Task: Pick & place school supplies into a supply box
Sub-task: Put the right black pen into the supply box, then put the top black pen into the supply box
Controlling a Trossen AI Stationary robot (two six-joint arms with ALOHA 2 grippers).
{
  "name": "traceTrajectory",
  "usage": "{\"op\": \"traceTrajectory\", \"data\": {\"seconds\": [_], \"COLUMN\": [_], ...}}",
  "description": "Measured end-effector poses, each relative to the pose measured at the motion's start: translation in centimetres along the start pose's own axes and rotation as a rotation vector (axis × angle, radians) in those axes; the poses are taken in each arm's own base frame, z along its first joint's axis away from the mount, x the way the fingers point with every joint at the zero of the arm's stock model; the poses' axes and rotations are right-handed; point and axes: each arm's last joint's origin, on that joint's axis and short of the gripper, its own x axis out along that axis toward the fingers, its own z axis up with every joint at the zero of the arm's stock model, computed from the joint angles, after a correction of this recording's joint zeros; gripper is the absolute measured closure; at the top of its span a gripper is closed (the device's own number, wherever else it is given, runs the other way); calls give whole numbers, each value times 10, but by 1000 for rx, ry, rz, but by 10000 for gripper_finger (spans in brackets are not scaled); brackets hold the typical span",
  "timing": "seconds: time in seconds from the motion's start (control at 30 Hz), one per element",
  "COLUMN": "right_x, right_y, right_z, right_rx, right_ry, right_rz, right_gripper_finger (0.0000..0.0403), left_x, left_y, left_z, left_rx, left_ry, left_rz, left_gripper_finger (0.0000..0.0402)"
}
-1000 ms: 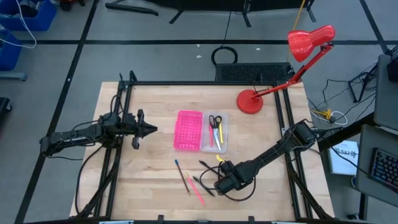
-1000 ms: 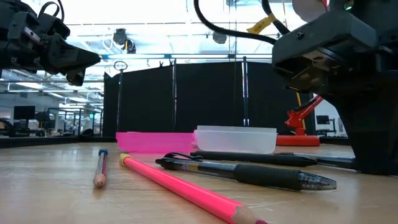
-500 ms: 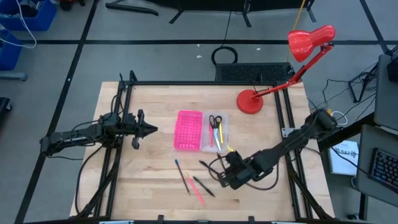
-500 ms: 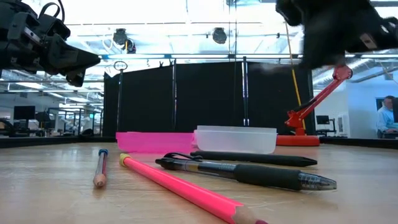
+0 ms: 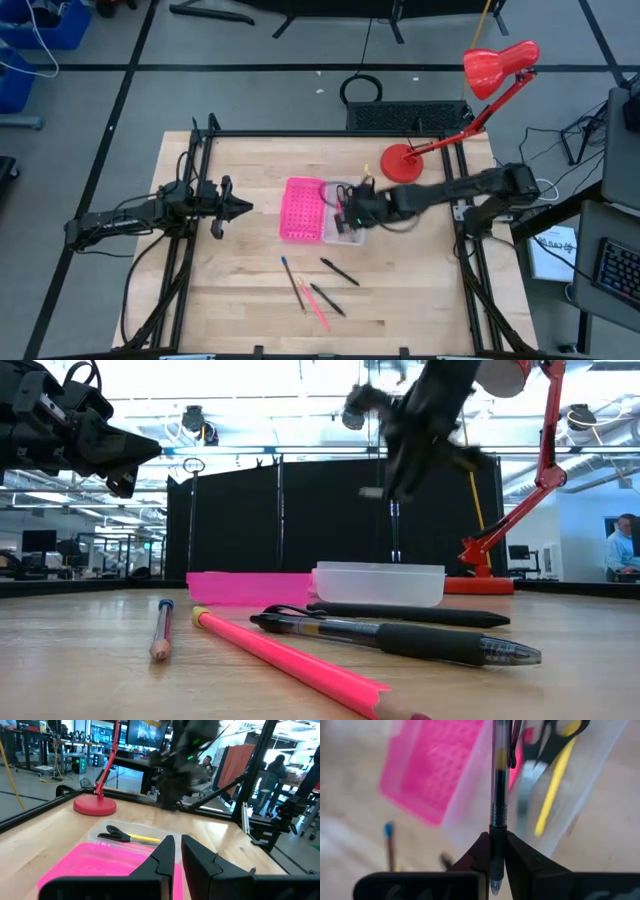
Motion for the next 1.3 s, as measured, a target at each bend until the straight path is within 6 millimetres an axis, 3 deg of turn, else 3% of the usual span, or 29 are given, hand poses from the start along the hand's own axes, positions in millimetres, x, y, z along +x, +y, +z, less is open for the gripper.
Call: {"op": "traceTrajectory", "data": {"seconds": [0.23,0.5,0.73,0.97,1.13,1.3], "right_x": [53,89,90,88,72,41], "right_y": [-13,-20,-20,-20,-16,-10], "right_z": [29,31,32,33,34,31], "right_rx": [-8,-20,-46,-32,-62,-128], "right_ry": [93,214,189,163,149,68], "right_rz": [-33,-65,-70,-75,-29,13], "right_gripper_finger": [375,374,363,305,269,261], "left_x": [0,0,0,0,0,0], "left_y": [0,0,0,0,0,0], "left_z": [0,0,0,0,0,0], "left_rx": [0,20,18,18,16,5], "left_ry": [1,0,0,0,0,1], "left_rz": [1,3,3,2,2,1], "left_gripper_finger": [360,360,360,360,360,360]}}
